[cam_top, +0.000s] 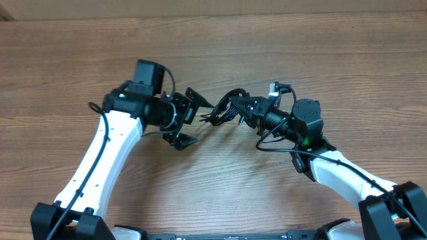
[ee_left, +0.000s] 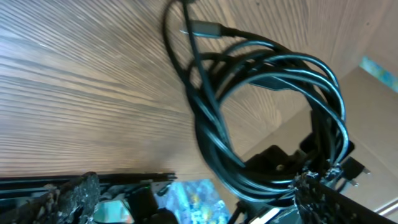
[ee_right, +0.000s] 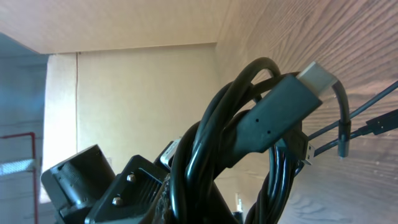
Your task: Untangle cables
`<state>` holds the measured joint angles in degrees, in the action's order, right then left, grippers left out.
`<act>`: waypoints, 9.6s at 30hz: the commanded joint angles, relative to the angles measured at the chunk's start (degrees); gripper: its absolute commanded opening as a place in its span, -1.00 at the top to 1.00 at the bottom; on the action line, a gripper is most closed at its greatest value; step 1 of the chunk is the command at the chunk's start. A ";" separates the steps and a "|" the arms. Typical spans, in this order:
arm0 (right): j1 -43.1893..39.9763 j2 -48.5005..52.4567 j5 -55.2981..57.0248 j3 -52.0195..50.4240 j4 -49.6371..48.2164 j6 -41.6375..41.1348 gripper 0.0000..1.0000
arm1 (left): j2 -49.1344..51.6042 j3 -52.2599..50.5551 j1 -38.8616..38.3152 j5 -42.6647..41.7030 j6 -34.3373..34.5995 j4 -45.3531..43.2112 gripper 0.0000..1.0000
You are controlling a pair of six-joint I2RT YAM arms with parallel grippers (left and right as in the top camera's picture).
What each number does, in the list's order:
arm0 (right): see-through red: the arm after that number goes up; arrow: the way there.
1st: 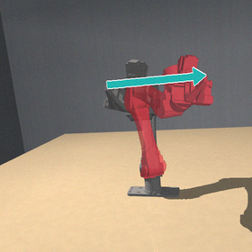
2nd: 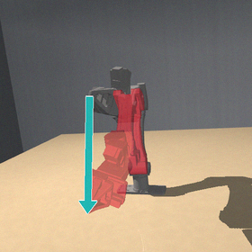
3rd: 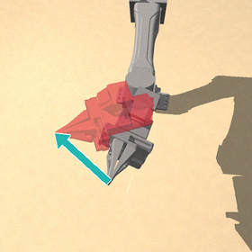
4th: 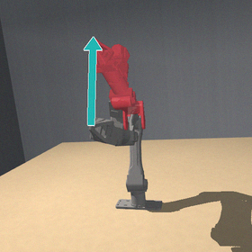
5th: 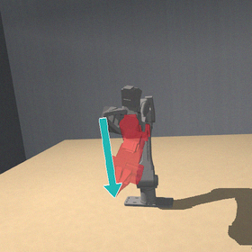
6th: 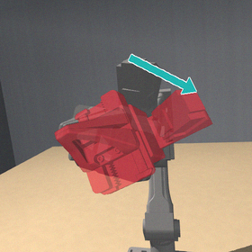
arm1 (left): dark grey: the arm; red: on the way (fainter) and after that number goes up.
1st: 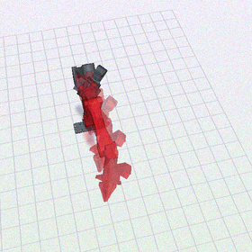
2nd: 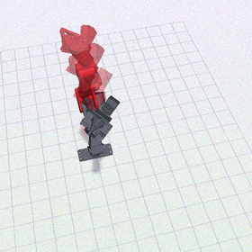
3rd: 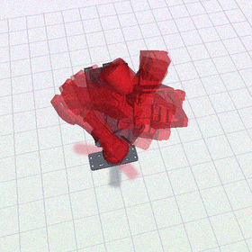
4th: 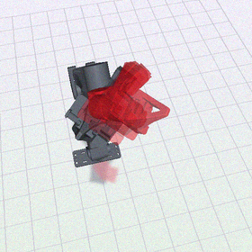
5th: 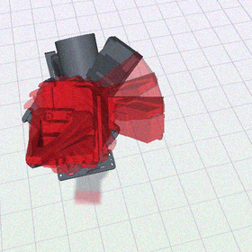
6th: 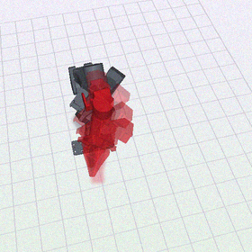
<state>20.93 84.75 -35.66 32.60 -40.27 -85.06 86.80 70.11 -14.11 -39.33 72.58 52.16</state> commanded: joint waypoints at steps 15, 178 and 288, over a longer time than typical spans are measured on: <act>2.32 -1.42 -1.64 1.88 -4.48 -9.03 0.93 | 1.60 -0.74 -4.68 13.46 12.98 -3.26 0.63; 14.32 -13.88 5.44 1.88 31.17 59.25 0.74 | -3.82 0.50 -5.84 12.31 -64.85 3.30 0.92; 15.37 -12.66 10.12 1.88 39.52 57.00 0.93 | -3.65 -0.63 -1.33 24.92 -70.82 7.21 0.92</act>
<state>38.65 73.32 -26.70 33.76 -0.45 -28.47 83.29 69.67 -15.00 -6.96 10.96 58.94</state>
